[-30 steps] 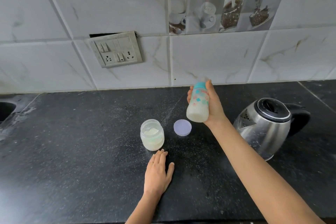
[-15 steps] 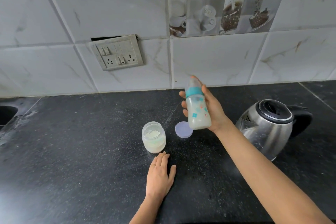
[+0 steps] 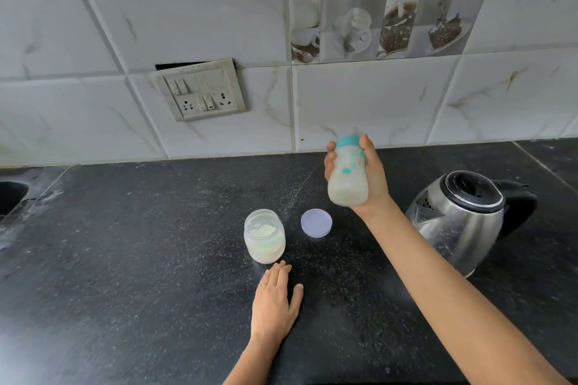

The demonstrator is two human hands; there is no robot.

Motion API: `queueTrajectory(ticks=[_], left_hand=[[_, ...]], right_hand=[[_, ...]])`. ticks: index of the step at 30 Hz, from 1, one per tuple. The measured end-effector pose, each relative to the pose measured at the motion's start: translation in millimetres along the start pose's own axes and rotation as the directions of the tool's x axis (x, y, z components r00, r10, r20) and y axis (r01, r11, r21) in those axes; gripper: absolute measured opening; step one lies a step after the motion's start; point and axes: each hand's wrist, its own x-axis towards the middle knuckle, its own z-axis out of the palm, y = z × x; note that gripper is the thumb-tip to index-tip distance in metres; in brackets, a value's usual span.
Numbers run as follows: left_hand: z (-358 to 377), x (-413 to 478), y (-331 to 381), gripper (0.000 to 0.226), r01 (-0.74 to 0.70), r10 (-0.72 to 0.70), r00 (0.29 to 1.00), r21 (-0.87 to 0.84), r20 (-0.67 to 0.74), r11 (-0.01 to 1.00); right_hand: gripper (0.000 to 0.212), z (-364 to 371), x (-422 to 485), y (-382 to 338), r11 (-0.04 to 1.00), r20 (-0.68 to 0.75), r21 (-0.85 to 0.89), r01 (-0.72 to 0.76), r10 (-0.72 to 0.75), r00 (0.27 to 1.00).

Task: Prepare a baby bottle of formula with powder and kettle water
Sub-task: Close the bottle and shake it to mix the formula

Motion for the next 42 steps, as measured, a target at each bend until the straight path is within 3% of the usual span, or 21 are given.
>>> queueTrajectory(ticks=[2,4,9,10,12,14,15,19,20,23,24,28,30,32,34,36,39,42], left_hand=[[-0.4,1.2,-0.1,0.048,-0.005,0.005,1.0,0.001,-0.007,1.0],[-0.5,2.4,-0.8,0.047,-0.005,0.005,1.0,0.003,-0.009,1.0],[-0.3,0.2,-0.2,0.048,-0.002,0.002,1.0,0.001,0.004,1.0],[-0.2,0.0,-0.4,0.049,-0.005,0.005,1.0,0.004,0.007,1.0],[-0.7,0.5,-0.9,0.049,-0.008,0.008,1.0,0.007,0.009,1.0],[-1.1,1.8,-1.2,0.049,-0.007,0.007,1.0,0.004,0.007,1.0],[-0.8,2.3,-1.3,0.049,-0.008,0.008,1.0,0.003,0.006,1.0],[-0.6,1.4,-1.0,0.048,-0.008,0.008,1.0,-0.005,0.01,1.0],[0.1,1.1,-1.2,0.048,-0.007,0.007,1.0,-0.005,0.01,1.0],[-0.5,1.4,-1.0,0.048,-0.007,0.007,1.0,-0.005,0.001,1.0],[-0.6,2.0,-1.0,0.048,-0.007,0.007,1.0,-0.003,0.0,1.0],[0.0,0.8,-1.0,0.049,0.002,-0.002,1.0,0.001,0.016,1.0],[0.7,-0.2,-0.8,0.049,-0.002,0.002,1.0,0.001,0.018,1.0],[-0.1,0.4,-1.6,0.049,-0.004,0.004,1.0,0.004,0.009,1.0],[-0.2,1.7,-2.1,0.049,-0.004,0.004,1.0,0.008,0.007,1.0],[0.8,2.0,-2.1,0.049,-0.002,0.002,1.0,0.011,0.01,1.0],[0.3,0.6,-0.8,0.049,0.0,0.0,1.0,0.002,0.013,1.0],[1.0,-0.2,-2.0,0.049,0.002,-0.002,1.0,0.006,0.012,1.0]], right_hand=[[0.051,-2.0,-7.0,1.4,0.971,0.193,-0.236,-0.038,0.086,0.977],[0.047,0.6,-9.1,0.5,0.954,0.282,-0.297,-0.029,0.117,0.952],[0.05,-4.0,5.1,0.2,0.987,0.03,0.156,-0.039,0.035,0.999],[0.051,-6.7,4.1,1.5,0.99,0.047,0.129,-0.061,0.055,0.997],[0.056,-14.1,0.9,4.2,0.991,0.164,-0.089,-0.099,0.113,0.98],[0.051,-16.2,-3.1,6.4,0.964,0.236,-0.261,-0.053,0.117,0.965],[0.049,-14.8,-2.0,6.5,0.968,0.207,-0.247,-0.044,0.097,0.973],[0.048,-19.7,9.0,4.4,0.992,-0.096,0.129,-0.012,0.024,0.995],[0.049,-21.5,8.1,4.6,0.992,-0.076,0.124,-0.036,0.045,0.996],[0.053,-23.9,1.7,5.7,0.979,0.138,-0.195,-0.064,0.092,0.986],[0.055,-21.6,1.1,5.6,0.975,0.152,-0.216,-0.053,0.087,0.985],[0.05,-27.3,8.3,2.3,0.986,-0.087,0.166,0.022,-0.007,0.996],[0.05,-30.1,5.7,1.4,0.991,-0.04,0.129,-0.031,0.036,0.999],[0.055,-33.2,0.7,1.5,0.992,0.141,-0.07,-0.104,0.113,0.983],[0.06,-34.3,-4.5,1.1,0.99,0.275,-0.095,-0.102,0.125,0.953],[0.056,-31.2,-2.8,0.4,0.99,0.254,0.097,-0.107,0.079,0.964],[0.048,-34.3,2.9,1.0,0.934,0.019,0.356,-0.017,0.011,1.0],[0.047,-34.9,-0.5,3.3,0.98,0.106,0.183,-0.071,0.052,0.993]])
